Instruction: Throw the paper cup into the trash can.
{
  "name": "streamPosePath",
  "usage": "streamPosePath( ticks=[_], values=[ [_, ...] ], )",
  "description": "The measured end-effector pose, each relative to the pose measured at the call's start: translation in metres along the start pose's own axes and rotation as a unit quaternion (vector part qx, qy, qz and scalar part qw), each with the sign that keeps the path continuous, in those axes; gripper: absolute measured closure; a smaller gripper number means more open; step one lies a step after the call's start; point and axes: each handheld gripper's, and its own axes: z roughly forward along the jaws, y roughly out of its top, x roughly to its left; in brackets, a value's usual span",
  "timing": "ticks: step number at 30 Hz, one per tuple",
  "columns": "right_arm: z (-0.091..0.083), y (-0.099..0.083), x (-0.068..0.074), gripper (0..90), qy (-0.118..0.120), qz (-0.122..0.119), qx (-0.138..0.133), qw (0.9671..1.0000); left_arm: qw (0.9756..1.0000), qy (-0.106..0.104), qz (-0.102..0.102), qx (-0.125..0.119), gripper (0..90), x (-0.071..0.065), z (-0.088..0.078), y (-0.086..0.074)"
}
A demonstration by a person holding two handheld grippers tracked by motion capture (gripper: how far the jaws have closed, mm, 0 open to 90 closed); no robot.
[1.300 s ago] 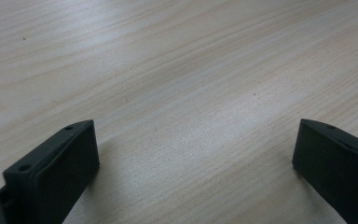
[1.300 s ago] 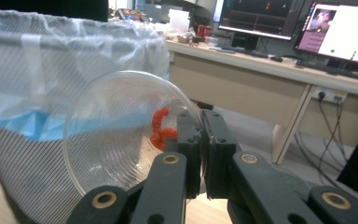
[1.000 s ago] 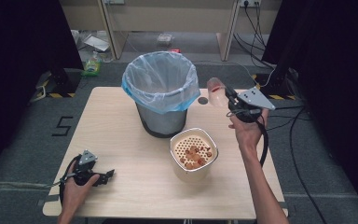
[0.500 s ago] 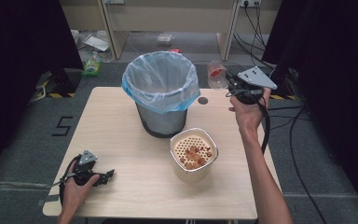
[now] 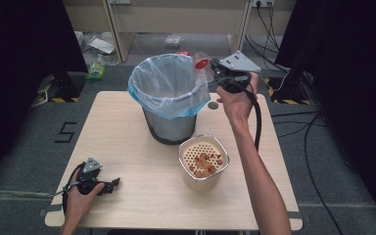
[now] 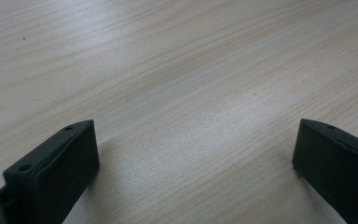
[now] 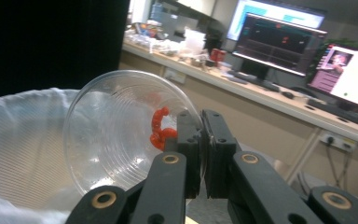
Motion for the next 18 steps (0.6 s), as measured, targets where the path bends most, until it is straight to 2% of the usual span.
streamPosePath(
  ticks=[9,10,14,18],
  values=[
    [0.043,0.009,0.033,86.1,0.033,-0.01,0.031,0.9989,1.0,0.0,0.0,0.0,0.0,0.0,0.0,0.0],
    [0.043,0.009,0.033,86.1,0.033,-0.01,0.031,0.9989,1.0,0.0,0.0,0.0,0.0,0.0,0.0,0.0],
    [0.063,0.006,0.047,81.9,0.043,-0.004,0.047,0.998,1.0,-0.001,0.001,0.0,0.0,0.0,0.0,0.0],
    [0.068,0.004,0.052,77.9,0.045,-0.007,0.053,0.9976,1.0,-0.001,0.001,0.0,0.0,0.0,0.0,0.0]
  ],
)
